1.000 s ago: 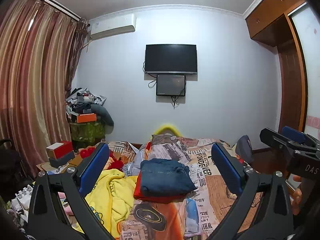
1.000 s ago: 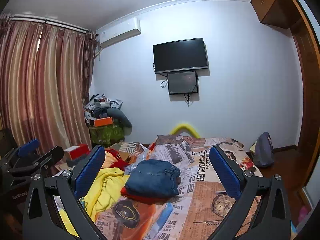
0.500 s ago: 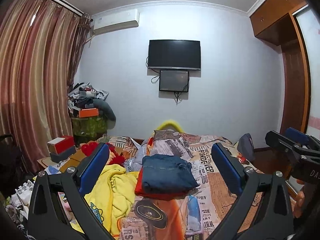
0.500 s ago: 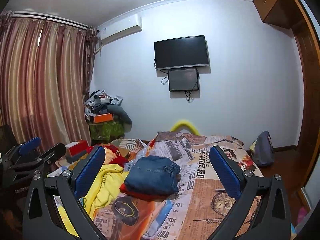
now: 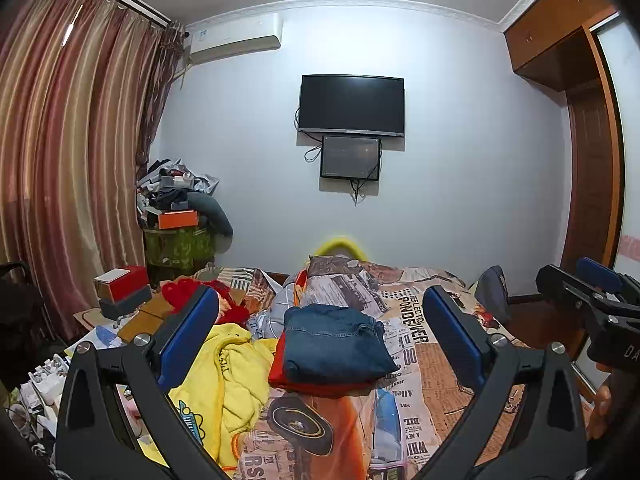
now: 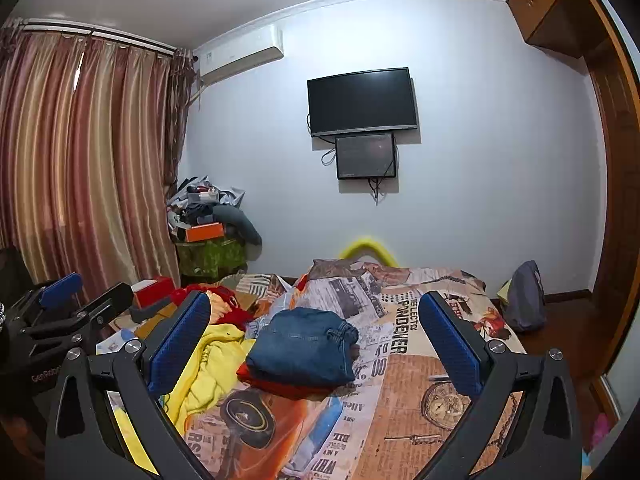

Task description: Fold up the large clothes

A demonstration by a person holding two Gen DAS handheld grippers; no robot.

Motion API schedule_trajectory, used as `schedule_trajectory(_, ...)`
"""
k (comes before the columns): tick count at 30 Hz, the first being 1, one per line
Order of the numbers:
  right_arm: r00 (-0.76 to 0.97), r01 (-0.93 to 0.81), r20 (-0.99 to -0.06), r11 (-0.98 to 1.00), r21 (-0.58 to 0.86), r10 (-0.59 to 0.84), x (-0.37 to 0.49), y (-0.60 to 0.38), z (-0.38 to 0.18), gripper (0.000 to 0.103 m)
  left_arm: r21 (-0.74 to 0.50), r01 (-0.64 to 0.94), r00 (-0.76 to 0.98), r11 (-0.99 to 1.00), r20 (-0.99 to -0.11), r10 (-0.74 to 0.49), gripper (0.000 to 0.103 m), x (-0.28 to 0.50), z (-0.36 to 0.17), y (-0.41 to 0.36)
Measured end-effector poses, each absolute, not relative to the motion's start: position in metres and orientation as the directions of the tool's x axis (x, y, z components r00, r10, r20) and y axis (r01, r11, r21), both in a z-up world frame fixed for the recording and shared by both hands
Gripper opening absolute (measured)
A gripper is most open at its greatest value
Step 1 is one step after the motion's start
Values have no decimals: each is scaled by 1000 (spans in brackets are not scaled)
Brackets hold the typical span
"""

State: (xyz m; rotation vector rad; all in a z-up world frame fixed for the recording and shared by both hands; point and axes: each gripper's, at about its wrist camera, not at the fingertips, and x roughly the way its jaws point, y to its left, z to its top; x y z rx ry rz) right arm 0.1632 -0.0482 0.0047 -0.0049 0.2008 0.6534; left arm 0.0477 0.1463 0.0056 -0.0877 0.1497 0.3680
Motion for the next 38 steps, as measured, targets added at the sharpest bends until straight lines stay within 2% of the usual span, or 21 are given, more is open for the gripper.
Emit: schedule_trajectory(38,771,-605,-206,794,60,602,166,-49,4,103,-55,-320,933,946,-192,305,103,54,-4,135)
